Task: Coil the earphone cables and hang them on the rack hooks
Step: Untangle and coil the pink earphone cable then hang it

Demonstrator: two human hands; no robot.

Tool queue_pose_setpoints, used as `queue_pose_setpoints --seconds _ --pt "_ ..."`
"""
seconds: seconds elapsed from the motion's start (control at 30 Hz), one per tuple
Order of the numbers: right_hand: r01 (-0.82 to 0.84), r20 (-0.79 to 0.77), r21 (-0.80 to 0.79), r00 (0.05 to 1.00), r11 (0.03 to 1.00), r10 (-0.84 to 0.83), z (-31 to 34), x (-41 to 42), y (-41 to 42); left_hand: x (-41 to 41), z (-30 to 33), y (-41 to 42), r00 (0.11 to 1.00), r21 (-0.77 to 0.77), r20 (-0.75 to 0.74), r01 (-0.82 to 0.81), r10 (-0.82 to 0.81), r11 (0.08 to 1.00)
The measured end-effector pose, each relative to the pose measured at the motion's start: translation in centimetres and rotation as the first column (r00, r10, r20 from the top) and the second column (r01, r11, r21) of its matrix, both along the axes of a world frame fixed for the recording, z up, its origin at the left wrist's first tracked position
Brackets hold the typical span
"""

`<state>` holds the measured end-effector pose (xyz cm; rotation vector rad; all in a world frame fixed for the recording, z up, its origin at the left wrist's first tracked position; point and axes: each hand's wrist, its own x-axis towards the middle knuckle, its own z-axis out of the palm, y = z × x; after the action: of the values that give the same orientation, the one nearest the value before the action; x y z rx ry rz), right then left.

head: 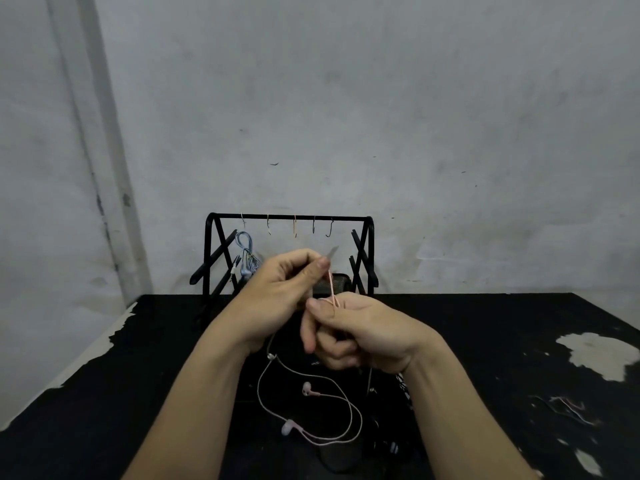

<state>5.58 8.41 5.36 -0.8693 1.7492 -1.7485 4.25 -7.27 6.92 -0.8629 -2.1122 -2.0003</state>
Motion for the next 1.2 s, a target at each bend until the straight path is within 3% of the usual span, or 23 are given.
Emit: queue_pose_setpoints --seconds 0.1,0.27,0.4,0.53,0.6,0.73,0.87,1.2 --pt "0.029 0.070 -0.200 0.997 0.979 -0.015 0.6 0.1 0.0 -0.8 -1.4 0.6 0.986 0.062 0.123 0.104 -0.111 0.993" --pt "0.275 0.242 -0.457 0.954 0.846 -0.179 2.4 -0.3 0.7 -1.3 -3.3 1.8 0.976 -0.176 0.148 0.182 -0.157 0.967" --pt "0.427 0.352 -0.534 0.897 0.730 -0.267 2.6 -1.2 1.5 -0.6 -3.5 2.5 0.951 -0.472 0.200 0.305 -0.236 0.828" --pt "0.550 0.392 -0.539 0.834 0.638 -0.388 2.0 -2.1 1.3 1.2 -3.1 3.9 0.937 -0.708 0.240 0.347 -0.252 0.615" --pt "0.605 0.394 -0.531 0.796 0.593 -0.459 1.8 -2.3 1.1 1.9 -2.5 4.0 0.950 -0.767 0.218 0.309 -0.224 0.562" --pt "0.639 0.379 -0.534 0.766 0.553 -0.519 1.5 -2.2 0.4 2.5 -1.2 3.0 0.988 -0.875 0.031 0.099 -0.150 0.474" --pt "0.655 0.382 -0.520 0.752 0.548 -0.537 1.4 -2.2 0.1 3.2 -0.4 2.3 0.995 -0.860 0.000 0.054 -0.104 0.508" --pt "0.643 0.324 -0.405 0.766 0.650 -0.556 1.5 -1.8 0.1 1.3 -1.4 2.6 0.952 -0.747 -0.287 -0.293 0.107 0.597"
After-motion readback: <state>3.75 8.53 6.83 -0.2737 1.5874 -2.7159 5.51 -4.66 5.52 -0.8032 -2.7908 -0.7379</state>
